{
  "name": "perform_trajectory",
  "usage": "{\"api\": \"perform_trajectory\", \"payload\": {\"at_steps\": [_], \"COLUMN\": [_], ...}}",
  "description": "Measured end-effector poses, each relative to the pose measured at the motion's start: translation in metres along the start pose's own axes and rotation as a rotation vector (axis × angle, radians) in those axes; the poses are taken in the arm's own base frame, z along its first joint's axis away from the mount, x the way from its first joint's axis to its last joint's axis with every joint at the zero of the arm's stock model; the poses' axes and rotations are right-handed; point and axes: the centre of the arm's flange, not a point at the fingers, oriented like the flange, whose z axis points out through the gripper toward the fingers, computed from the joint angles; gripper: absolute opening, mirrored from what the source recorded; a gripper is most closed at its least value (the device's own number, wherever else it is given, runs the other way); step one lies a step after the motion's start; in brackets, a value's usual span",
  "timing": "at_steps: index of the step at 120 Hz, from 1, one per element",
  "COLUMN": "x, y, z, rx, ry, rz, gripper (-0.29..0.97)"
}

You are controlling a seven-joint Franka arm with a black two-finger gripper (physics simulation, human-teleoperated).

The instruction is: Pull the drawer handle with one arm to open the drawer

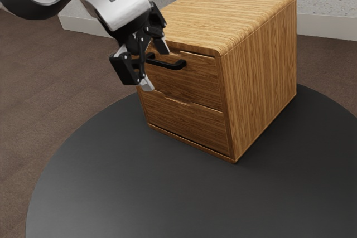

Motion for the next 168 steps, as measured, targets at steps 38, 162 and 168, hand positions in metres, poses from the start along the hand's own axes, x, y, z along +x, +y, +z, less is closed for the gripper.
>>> {"api": "perform_trajectory", "payload": {"at_steps": [38,162,168], "x": [-0.059,0.008,0.000], "y": [-0.028,-0.050,-0.054], "z": [0.042,0.099,0.102], "rx": [-0.046,0.063,0.067], "ry": [-0.023,0.088,0.084], "rz": [0.093,0.457,0.445], "gripper": [0.68,0.68,0.68]}}
